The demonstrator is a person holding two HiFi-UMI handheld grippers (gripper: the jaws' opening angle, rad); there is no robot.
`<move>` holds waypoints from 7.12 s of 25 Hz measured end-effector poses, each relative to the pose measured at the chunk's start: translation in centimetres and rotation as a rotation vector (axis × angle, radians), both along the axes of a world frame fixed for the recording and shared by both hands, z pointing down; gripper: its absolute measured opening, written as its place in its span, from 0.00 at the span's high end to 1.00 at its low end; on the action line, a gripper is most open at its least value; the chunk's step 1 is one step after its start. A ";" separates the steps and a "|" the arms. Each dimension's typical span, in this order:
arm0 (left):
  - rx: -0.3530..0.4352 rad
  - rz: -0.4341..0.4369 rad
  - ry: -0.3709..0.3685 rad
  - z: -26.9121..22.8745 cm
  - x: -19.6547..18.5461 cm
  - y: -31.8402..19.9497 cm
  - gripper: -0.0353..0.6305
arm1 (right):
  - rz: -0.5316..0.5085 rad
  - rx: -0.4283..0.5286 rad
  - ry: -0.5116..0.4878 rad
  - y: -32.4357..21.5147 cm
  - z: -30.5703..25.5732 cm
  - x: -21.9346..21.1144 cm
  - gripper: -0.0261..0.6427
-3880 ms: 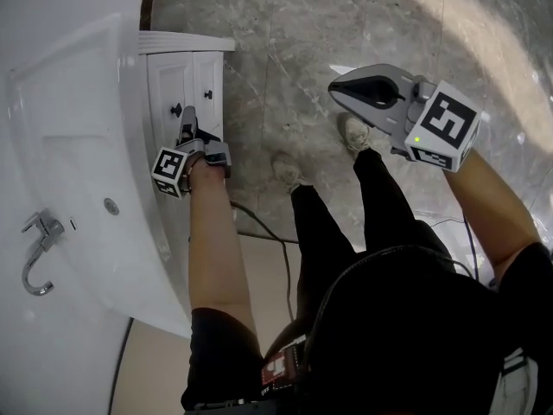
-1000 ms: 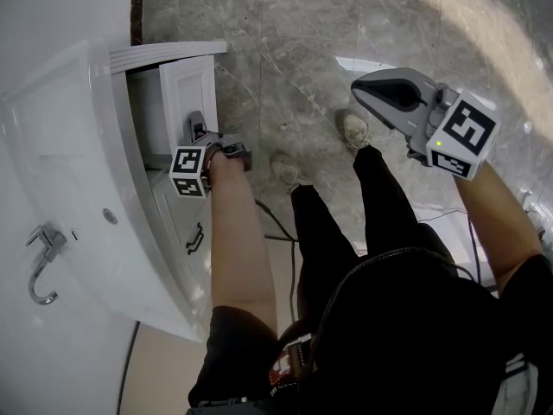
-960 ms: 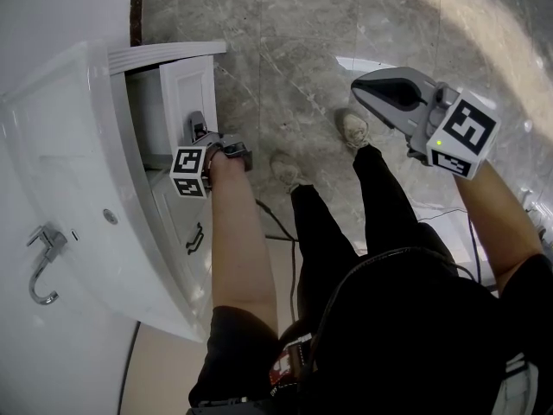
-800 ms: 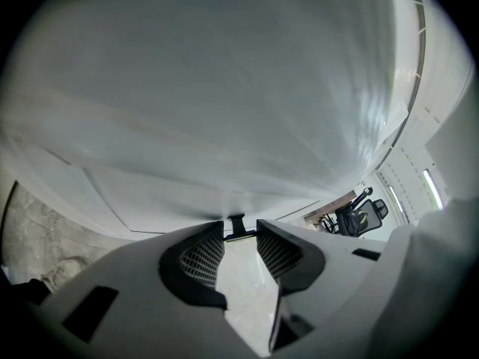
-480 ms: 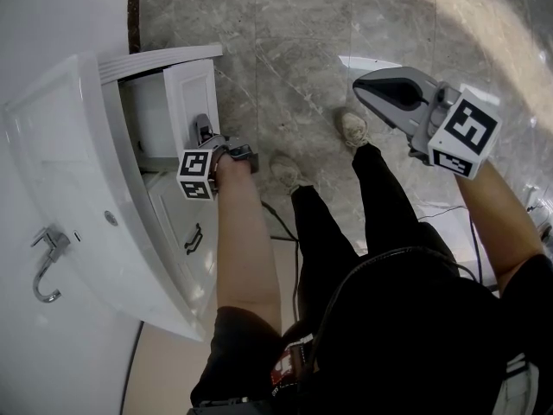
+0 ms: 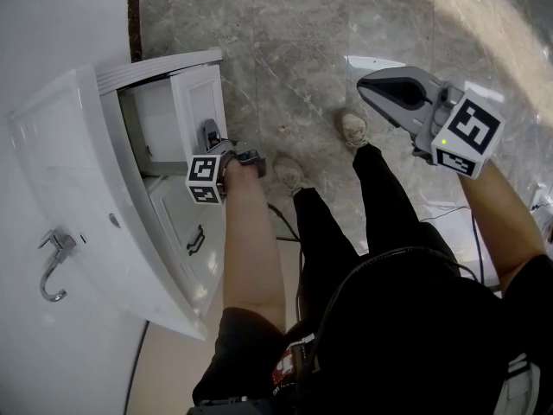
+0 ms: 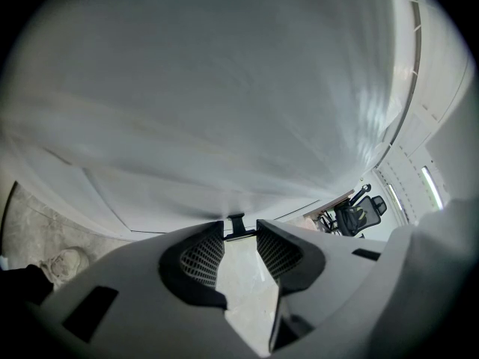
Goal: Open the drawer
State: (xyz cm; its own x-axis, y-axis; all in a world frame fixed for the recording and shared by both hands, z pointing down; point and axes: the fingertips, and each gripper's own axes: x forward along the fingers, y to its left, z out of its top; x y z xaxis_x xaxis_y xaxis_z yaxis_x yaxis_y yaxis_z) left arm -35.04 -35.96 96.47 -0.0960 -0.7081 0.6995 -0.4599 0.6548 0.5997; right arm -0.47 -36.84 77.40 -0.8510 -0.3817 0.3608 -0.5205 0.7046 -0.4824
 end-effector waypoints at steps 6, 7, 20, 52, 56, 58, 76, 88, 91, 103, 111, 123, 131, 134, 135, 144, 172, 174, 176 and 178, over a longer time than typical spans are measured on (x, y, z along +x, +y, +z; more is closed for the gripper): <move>-0.001 0.001 0.006 -0.1 1.9 0.6 0.75 | 0.017 0.000 -0.007 0.4 -0.4 1.2 0.97; -0.002 0.003 0.008 -0.2 2.3 0.8 0.75 | 0.022 0.000 -0.009 0.5 -0.5 1.5 0.97; -0.015 0.000 0.004 -0.1 4.3 1.3 0.75 | 0.079 -0.010 -0.024 0.8 -0.1 4.9 0.97; 0.251 0.741 0.186 -17.7 18.4 1.7 0.74 | 0.041 0.109 0.068 -1.4 -13.2 -2.7 0.97; 0.365 0.800 0.117 -25.4 16.9 -0.3 0.75 | 0.045 0.140 0.081 -2.0 -17.2 -3.5 0.97; 0.418 0.818 0.070 -29.2 15.6 -1.2 0.75 | 0.044 0.159 0.084 -2.4 -19.3 -4.3 0.97; 0.650 0.569 -0.431 -53.5 -8.4 4.4 0.95 | -0.228 0.337 0.050 -2.3 -34.3 -21.7 0.97; 0.575 0.107 -0.580 -59.1 -25.3 24.6 0.95 | -0.595 0.387 -0.023 4.7 -38.9 -39.9 0.97; 0.568 0.019 -0.620 -60.6 -29.0 30.0 0.95 | -0.658 0.412 -0.035 7.2 -40.5 -43.9 0.97; 0.519 0.009 -0.810 -67.3 -41.5 45.6 0.94 | -0.726 0.433 -0.068 17.1 -45.5 -58.3 0.97; 0.500 -0.038 -0.857 -68.4 -47.6 54.1 0.94 | -0.771 0.456 -0.096 23.1 -47.0 -66.2 0.97; 0.452 -0.107 -0.865 -68.9 -50.2 58.7 0.94 | -0.841 0.462 -0.120 24.9 -48.4 -71.8 0.97; 0.420 -0.123 -0.886 -68.6 -50.8 53.8 0.95 | -0.896 0.475 -0.138 20.7 -47.3 -73.0 0.97; 0.421 -0.141 -0.902 -69.0 -50.9 51.1 0.95 | -0.920 0.466 -0.153 18.1 -47.1 -73.7 0.97; 0.421 -0.150 -0.909 -69.3 -50.9 50.2 0.95 | -0.931 0.461 -0.161 17.3 -47.1 -74.0 0.97; 0.457 -0.165 -0.934 -70.8 -51.8 46.1 0.94 | -0.924 0.416 -0.193 13.2 -47.3 -77.1 0.97; 0.482 -0.101 -0.905 -70.3 -53.3 47.5 0.94 | -0.843 0.411 -0.158 14.5 -47.0 -76.6 0.97; 0.479 -0.108 -0.902 -70.1 -53.3 47.8 0.95 | -0.851 0.411 -0.157 14.8 -46.9 -76.9 0.97; 0.477 -0.118 -0.902 -69.9 -53.5 48.3 0.95 | -0.861 0.414 -0.156 15.3 -46.8 -77.2 0.97; 0.475 -0.130 -0.903 -70.0 -53.6 48.7 0.95 | -0.872 0.414 -0.157 15.6 -46.7 -77.5 0.97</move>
State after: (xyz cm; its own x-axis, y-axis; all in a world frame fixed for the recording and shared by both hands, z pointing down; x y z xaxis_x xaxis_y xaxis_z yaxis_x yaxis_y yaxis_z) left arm -88.61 12.70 26.52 -0.5429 -0.8395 -0.0210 -0.8104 0.5172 0.2754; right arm -77.95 -21.29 30.68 -0.9218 0.3330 0.1987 0.3120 0.9412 -0.1299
